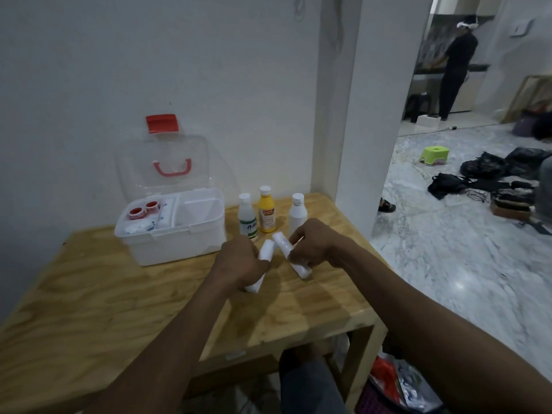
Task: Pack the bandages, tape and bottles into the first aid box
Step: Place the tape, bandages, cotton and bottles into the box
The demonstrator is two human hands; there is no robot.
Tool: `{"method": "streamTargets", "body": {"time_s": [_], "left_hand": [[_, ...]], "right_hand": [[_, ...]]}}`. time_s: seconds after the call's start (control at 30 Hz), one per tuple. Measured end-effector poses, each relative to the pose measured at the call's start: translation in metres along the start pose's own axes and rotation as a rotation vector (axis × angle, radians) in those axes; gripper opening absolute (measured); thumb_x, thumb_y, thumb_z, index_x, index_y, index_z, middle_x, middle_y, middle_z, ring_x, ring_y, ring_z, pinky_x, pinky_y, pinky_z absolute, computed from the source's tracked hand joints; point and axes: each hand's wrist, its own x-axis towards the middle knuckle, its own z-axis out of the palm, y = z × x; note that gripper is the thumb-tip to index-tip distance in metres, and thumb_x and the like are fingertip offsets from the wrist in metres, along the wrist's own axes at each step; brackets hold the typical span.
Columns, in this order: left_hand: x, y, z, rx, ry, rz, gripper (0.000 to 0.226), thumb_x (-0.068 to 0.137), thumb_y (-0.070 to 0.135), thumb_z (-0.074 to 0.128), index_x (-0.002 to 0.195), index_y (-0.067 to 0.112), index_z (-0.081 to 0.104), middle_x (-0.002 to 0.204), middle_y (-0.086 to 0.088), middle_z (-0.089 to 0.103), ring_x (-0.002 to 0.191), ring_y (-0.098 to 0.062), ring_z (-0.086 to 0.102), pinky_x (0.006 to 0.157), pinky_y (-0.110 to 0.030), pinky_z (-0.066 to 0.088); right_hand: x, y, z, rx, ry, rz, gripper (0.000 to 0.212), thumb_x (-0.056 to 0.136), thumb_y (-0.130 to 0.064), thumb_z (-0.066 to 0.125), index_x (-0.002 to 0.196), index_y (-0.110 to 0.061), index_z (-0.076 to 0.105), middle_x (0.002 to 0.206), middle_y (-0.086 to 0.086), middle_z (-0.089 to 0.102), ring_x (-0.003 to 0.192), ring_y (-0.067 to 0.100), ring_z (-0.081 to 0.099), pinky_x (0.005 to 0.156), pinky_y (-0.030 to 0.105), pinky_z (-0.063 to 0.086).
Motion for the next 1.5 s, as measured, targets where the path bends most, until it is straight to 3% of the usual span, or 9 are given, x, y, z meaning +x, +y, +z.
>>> {"method": "streamTargets", "body": {"time_s": [0.13,0.33,0.53,0.63,0.7,0.83,1.2,1.33,1.5], "left_hand": [[-0.019,-0.009,-0.029,-0.256,0.078,0.066,0.051,0.077,0.028,0.078,0.122,0.023,0.055,0.101,-0.003,0.069,0.089,-0.019,0.067,0.074,-0.039,0.058],[-0.022,-0.028,-0.084,-0.343,0.272,0.191,0.055,0.081,0.018,0.075,0.13,0.028,0.053,0.113,0.001,0.066,0.091,-0.014,0.067,0.075,-0.043,0.061],[0.004,-0.041,-0.132,-0.286,0.448,0.177,0.048,0.084,0.02,0.074,0.128,0.019,0.057,0.123,-0.005,0.066,0.094,-0.021,0.067,0.082,-0.043,0.059],[0.024,-0.046,-0.143,-0.248,0.475,0.195,0.039,0.086,0.018,0.072,0.123,0.015,0.061,0.122,-0.006,0.067,0.095,-0.019,0.068,0.08,-0.029,0.054],[0.036,-0.05,-0.146,-0.21,0.468,0.183,0.036,0.085,0.017,0.073,0.119,0.012,0.063,0.117,-0.007,0.069,0.092,-0.017,0.067,0.078,-0.025,0.049],[0.051,-0.061,-0.142,-0.178,0.417,0.144,0.033,0.084,0.017,0.074,0.115,0.009,0.065,0.109,-0.01,0.071,0.087,-0.02,0.066,0.076,-0.028,0.051],[0.059,-0.09,-0.124,0.075,0.227,0.145,0.027,0.086,0.022,0.072,0.112,0.015,0.071,0.108,-0.004,0.073,0.092,-0.018,0.064,0.077,-0.025,0.043],[0.058,-0.094,-0.128,0.161,0.167,0.157,0.031,0.089,0.026,0.065,0.118,0.018,0.07,0.115,-0.002,0.073,0.101,-0.018,0.066,0.088,-0.032,0.051],[0.052,-0.094,-0.134,0.19,0.117,0.135,0.054,0.08,0.039,0.034,0.118,0.024,0.071,0.12,0.001,0.071,0.113,-0.021,0.062,0.104,-0.052,0.042]], "right_hand": [[-0.015,-0.024,0.004,0.131,-0.052,-0.167,0.05,0.079,-0.001,0.073,0.127,-0.003,0.06,0.086,0.007,0.065,0.075,0.019,0.065,0.069,0.04,0.062],[-0.016,-0.079,0.018,0.265,0.032,-0.419,0.077,0.079,0.001,0.068,0.145,-0.029,0.041,0.104,0.006,0.063,0.087,0.022,0.066,0.077,0.046,0.062],[0.011,-0.136,0.033,0.244,0.243,-0.566,0.054,0.082,-0.012,0.069,0.128,-0.033,0.05,0.1,0.0,0.064,0.084,0.015,0.068,0.078,0.039,0.061],[0.024,-0.156,0.038,0.22,0.318,-0.615,0.041,0.086,-0.011,0.067,0.12,-0.026,0.051,0.095,0.001,0.064,0.081,0.016,0.067,0.073,0.03,0.057],[0.034,-0.163,0.042,0.18,0.349,-0.632,0.031,0.087,-0.01,0.065,0.114,-0.021,0.053,0.089,0.003,0.067,0.078,0.02,0.067,0.07,0.032,0.058],[0.056,-0.166,0.053,0.022,0.315,-0.643,0.018,0.085,-0.012,0.065,0.102,-0.017,0.059,0.094,0.007,0.071,0.083,0.025,0.069,0.081,0.043,0.056],[0.079,-0.161,0.068,-0.29,0.069,-0.534,0.028,0.08,-0.01,0.074,0.106,-0.015,0.064,0.119,0.009,0.061,0.103,0.026,0.061,0.08,0.029,0.05],[0.083,-0.165,0.067,-0.365,-0.026,-0.507,0.027,0.082,-0.012,0.072,0.109,-0.015,0.066,0.124,0.008,0.061,0.108,0.024,0.061,0.082,0.027,0.049],[0.085,-0.167,0.069,-0.385,-0.033,-0.483,0.039,0.083,-0.015,0.074,0.119,-0.017,0.061,0.132,0.006,0.052,0.108,0.021,0.054,0.077,0.025,0.04]]}}
